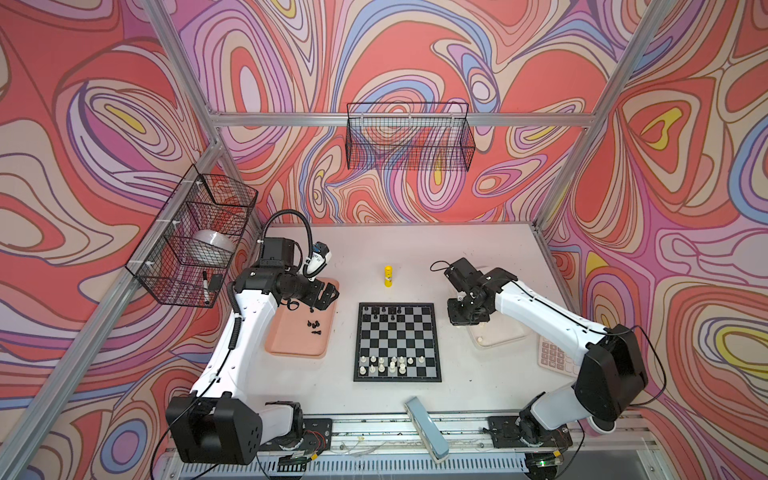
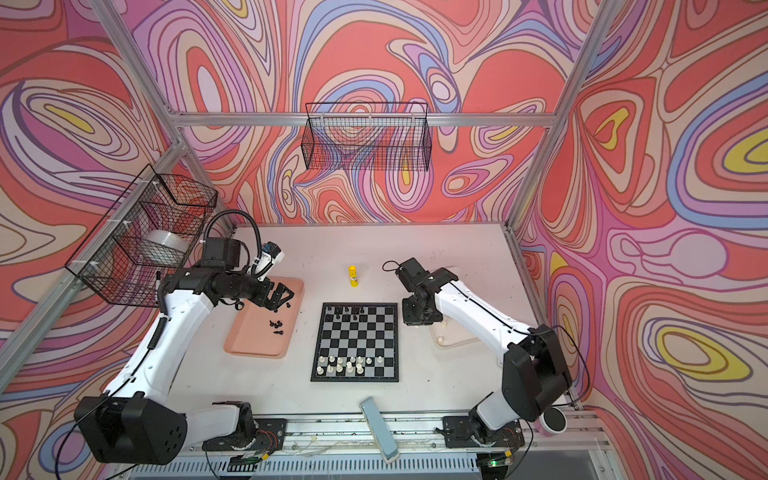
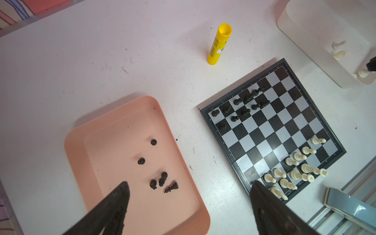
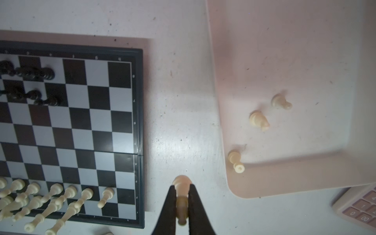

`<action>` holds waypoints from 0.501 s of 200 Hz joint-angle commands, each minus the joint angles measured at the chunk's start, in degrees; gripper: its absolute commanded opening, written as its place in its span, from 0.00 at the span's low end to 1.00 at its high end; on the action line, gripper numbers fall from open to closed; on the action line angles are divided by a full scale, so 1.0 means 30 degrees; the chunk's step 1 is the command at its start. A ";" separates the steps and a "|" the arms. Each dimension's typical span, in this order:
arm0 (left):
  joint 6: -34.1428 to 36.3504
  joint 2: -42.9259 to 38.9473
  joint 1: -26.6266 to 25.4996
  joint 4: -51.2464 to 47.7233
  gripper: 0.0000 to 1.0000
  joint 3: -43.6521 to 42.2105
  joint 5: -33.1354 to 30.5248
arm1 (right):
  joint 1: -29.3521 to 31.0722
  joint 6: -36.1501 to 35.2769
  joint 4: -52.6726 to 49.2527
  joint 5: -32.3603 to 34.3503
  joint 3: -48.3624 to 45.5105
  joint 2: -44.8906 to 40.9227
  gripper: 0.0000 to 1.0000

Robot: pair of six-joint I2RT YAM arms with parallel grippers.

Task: Set up the chess pieces on the board
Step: 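Carry the cream pawn with the right gripper over the chessboard's near edge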

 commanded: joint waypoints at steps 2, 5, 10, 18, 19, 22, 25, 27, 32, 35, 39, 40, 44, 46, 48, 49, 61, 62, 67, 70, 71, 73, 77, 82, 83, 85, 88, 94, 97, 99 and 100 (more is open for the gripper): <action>0.0001 -0.0153 -0.0100 0.0157 0.94 0.0516 0.0106 | 0.1672 0.1879 -0.0743 0.0583 0.0151 -0.0481 0.10; -0.0034 -0.0153 -0.0102 0.0159 0.94 0.0516 0.0101 | 0.1996 0.2061 -0.0796 0.0684 0.0180 -0.0511 0.10; -0.0046 -0.0150 -0.0102 0.0177 0.94 0.0517 0.0098 | 0.2469 0.2329 -0.0911 0.0821 0.0211 -0.0521 0.10; -0.0112 -0.0153 -0.0110 0.0187 0.94 0.0502 0.0145 | 0.3171 0.2732 -0.0974 0.0974 0.0242 -0.0523 0.10; -0.0120 -0.0153 -0.0106 0.0194 0.94 0.0509 0.0131 | 0.3232 0.2767 -0.0970 0.0997 0.0257 -0.0524 0.10; -0.0144 -0.0175 -0.0103 0.0200 0.94 0.0515 0.0140 | 0.3502 0.2922 -0.0992 0.1040 0.0263 -0.0550 0.10; -0.0162 -0.0171 -0.0102 0.0216 0.94 0.0516 0.0116 | 0.3744 0.3092 -0.1017 0.1074 0.0293 -0.0535 0.10; -0.0187 -0.0158 -0.0102 0.0227 0.94 0.0516 0.0109 | 0.3911 0.3197 -0.1030 0.1107 0.0299 -0.0527 0.10; -0.0199 -0.0146 -0.0102 0.0255 0.94 0.0516 0.0104 | 0.4371 0.3472 -0.1025 0.1234 0.0327 -0.0540 0.10; -0.0239 -0.0141 -0.0102 0.0259 0.94 0.0516 0.0111 | 0.4574 0.3637 -0.1018 0.1293 0.0330 -0.0533 0.10; -0.0268 -0.0153 -0.0102 0.0287 0.94 0.0516 0.0094 | 0.4917 0.3834 -0.0997 0.1377 0.0331 -0.0532 0.10; -0.0271 -0.0153 -0.0088 0.0303 0.94 0.0516 0.0091 | 0.5028 0.3889 -0.0982 0.1389 0.0331 -0.0528 0.10; -0.0314 -0.0150 -0.0101 0.0339 0.94 0.0516 0.0060 | 0.5308 0.4095 -0.0934 0.1458 0.0345 -0.0513 0.10; -0.0342 -0.0152 -0.0102 0.0346 0.94 0.0516 0.0044 | 0.5503 0.4195 -0.0900 0.1482 0.0334 -0.0514 0.10; -0.0364 -0.0146 -0.0102 0.0347 0.94 0.0516 0.0033 | 0.5655 0.4322 -0.0876 0.1510 0.0332 -0.0507 0.10; -0.0377 -0.0135 -0.0102 0.0347 0.94 0.0516 0.0016 | 0.5704 0.4368 -0.0863 0.1529 0.0331 -0.0516 0.10; -0.0455 -0.0094 -0.0117 0.0349 0.94 0.0574 -0.0001 | 0.6565 0.4842 -0.0654 0.1596 0.0367 -0.0396 0.10; -0.0452 -0.0080 -0.0110 0.0348 0.94 0.0589 -0.0001 | 0.6643 0.4877 -0.0664 0.1601 0.0378 -0.0372 0.10; -0.0464 -0.0054 -0.0102 0.0324 0.94 0.0626 -0.0001 | 0.6931 0.5057 -0.0616 0.1705 0.0429 -0.0284 0.10; -0.0484 -0.0057 -0.0102 0.0304 0.94 0.0654 -0.0008 | 0.7095 0.5172 -0.0615 0.1755 0.0460 -0.0205 0.10; -0.0467 -0.0061 -0.0102 0.0311 0.94 0.0659 -0.0019 | 0.7142 0.5203 -0.0615 0.1769 0.0469 -0.0174 0.10; -0.0498 -0.0057 -0.0110 0.0317 0.94 0.0676 -0.0027 | 0.7222 0.5277 -0.0615 0.1801 0.0490 -0.0136 0.10; -0.0498 -0.0048 -0.0103 0.0269 0.94 0.0691 -0.0041 | 0.7464 0.5370 -0.0587 0.1892 0.0520 -0.0051 0.10; -0.0486 -0.0078 -0.0110 0.0258 0.94 0.0720 -0.0077 | 0.7771 0.5482 -0.0560 0.2039 0.0604 0.0093 0.10; -0.0482 -0.0086 -0.0091 0.0259 0.94 0.0720 -0.0083 | 0.7832 0.5504 -0.0558 0.2072 0.0599 0.0107 0.10; -0.0465 -0.0107 -0.0099 0.0260 0.94 0.0721 -0.0102 | 0.7936 0.5572 -0.0542 0.2118 0.0639 0.0190 0.10; -0.0466 -0.0122 -0.0102 0.0260 0.94 0.0736 -0.0123 | 0.8111 0.5657 -0.0529 0.2198 0.0673 0.0297 0.10; -0.0456 -0.0167 -0.0102 0.0261 0.94 0.0750 -0.0167 | 0.8402 0.5781 -0.0472 0.2278 0.0777 0.0501 0.10; -0.0472 -0.0173 -0.0102 0.0278 0.94 0.0751 -0.0175 | 0.8531 0.5830 -0.0421 0.2321 0.0822 0.0611 0.10; -0.0477 -0.0202 -0.0095 0.0264 0.94 0.0751 -0.0191 | 0.8638 0.5859 -0.0376 0.2334 0.0856 0.0675 0.10; -0.0463 -0.0207 -0.0099 0.0262 0.94 0.0751 -0.0184 | 0.8690 0.5869 -0.0363 0.2337 0.0872 0.0705 0.10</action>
